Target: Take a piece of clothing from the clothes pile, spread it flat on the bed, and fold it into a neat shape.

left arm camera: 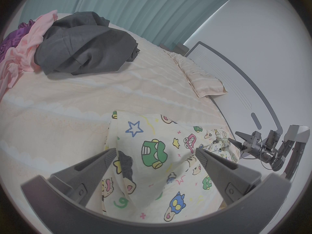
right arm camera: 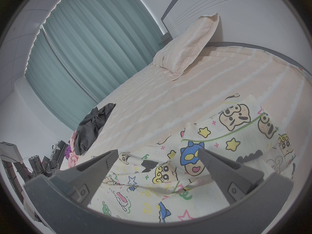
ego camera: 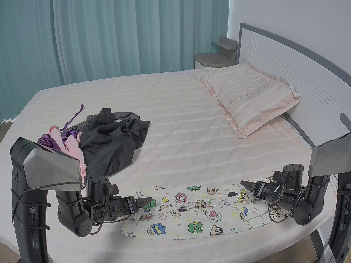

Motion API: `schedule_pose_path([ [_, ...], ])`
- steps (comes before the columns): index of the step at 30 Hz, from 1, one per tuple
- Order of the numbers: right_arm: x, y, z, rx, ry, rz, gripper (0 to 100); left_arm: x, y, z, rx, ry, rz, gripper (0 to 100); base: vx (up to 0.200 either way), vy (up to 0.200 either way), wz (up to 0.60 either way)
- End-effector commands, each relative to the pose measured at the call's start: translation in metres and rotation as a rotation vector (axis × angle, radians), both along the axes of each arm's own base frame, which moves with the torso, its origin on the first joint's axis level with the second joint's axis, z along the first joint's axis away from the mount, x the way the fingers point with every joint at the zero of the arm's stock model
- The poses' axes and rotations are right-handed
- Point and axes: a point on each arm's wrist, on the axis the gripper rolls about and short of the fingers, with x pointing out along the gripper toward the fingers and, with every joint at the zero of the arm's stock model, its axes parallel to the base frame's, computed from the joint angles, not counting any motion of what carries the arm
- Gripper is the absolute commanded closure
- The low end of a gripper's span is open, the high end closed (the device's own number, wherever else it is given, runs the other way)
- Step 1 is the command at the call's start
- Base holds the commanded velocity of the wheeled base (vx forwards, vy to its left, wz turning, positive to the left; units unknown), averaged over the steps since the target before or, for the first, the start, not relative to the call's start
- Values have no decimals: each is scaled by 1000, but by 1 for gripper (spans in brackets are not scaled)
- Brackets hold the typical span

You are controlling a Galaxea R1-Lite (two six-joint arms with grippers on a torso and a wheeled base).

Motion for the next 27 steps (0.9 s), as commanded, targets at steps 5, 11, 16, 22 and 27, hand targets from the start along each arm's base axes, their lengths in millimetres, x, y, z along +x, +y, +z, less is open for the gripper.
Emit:
schedule_pose_path([
  [5,0,1,-2,-1,6,2,0,1,-1,-11,14,23,-1,0,0,0,0],
  [11,-1,1,-2,-2,7,5,0,1,-1,-12,15,28,-1,0,0,0,0],
  [16,-1,1,-3,-2,9,5,0,-1,-1,-12,17,30,-3,0,0,0,0],
  [22,-1,1,-3,-2,9,5,0,-7,0,-13,23,46,-8,0,0,0,0],
  [27,0,2,-2,-2,7,7,0,-10,0,-13,43,44,-25,0,0,0,0],
])
